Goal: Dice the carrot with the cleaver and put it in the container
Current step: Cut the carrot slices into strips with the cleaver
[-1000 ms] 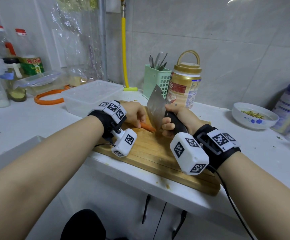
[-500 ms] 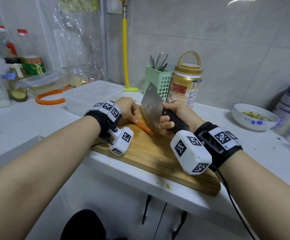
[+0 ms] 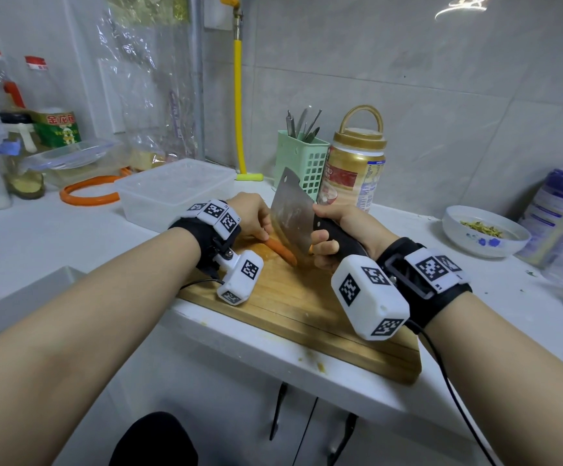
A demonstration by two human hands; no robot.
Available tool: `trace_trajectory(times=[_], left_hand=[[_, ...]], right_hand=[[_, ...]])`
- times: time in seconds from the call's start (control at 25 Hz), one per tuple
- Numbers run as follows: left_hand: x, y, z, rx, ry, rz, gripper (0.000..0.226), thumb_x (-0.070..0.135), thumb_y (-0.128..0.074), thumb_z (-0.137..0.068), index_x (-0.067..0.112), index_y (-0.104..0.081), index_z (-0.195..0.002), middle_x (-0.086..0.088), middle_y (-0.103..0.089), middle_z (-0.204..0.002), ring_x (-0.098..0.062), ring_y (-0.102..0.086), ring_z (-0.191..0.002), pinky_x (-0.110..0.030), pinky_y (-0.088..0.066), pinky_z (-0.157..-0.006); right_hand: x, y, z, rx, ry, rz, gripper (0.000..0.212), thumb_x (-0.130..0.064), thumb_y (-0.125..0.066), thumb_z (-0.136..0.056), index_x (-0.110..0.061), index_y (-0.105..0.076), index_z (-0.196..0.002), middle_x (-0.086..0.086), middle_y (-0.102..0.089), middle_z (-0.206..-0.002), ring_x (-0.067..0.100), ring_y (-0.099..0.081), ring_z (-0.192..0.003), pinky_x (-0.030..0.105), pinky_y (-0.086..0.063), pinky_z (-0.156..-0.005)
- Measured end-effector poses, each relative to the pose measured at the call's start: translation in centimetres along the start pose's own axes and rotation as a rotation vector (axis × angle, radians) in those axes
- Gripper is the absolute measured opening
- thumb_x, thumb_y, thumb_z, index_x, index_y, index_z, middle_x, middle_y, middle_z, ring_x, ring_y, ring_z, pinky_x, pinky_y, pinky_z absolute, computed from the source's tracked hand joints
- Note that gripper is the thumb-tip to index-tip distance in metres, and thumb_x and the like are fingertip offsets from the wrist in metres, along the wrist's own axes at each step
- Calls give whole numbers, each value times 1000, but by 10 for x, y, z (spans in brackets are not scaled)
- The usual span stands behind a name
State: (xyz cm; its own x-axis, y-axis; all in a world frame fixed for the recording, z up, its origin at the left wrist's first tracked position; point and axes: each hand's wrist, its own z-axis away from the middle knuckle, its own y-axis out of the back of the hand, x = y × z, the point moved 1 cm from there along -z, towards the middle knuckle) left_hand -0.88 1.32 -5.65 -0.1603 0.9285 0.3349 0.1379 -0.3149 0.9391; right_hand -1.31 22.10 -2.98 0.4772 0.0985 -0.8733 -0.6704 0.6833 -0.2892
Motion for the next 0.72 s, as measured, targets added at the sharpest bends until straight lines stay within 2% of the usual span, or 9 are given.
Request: trace_trajectory(times=[0.4, 0.56, 0.72], left_hand=[[20, -2, -2, -44, -103, -47, 14, 14, -77, -81, 17, -77, -95, 0, -72, -98, -16, -64, -98, -27, -50, -86], [30, -6, -1, -28, -95, -19, 21, 20, -82, -76, 18, -70, -92, 5, -65, -91, -12, -59, -87, -17, -41, -64], [22, 2, 2, 23, -29, 1, 15, 19, -84, -74, 12, -70, -78, 1, -70, -81, -17, -64, -84, -28, -50, -75]], right_hand=[[-2, 5, 3, 29, 11, -2, 31, -32, -44, -99, -13, -36, -77, -2, -37, -49, 10, -35, -31, 18, -29, -43], [-2, 8, 4, 31, 10, 18, 34, -34, -42, -99, -11, -42, -74, -2, -38, -49, 10, -35, -32, 18, -27, -44], [-1, 7, 2, 2, 9, -27, 28, -32, -43, -99, -13, -40, -80, -2, -38, -49, 10, -36, -31, 18, -33, -40]])
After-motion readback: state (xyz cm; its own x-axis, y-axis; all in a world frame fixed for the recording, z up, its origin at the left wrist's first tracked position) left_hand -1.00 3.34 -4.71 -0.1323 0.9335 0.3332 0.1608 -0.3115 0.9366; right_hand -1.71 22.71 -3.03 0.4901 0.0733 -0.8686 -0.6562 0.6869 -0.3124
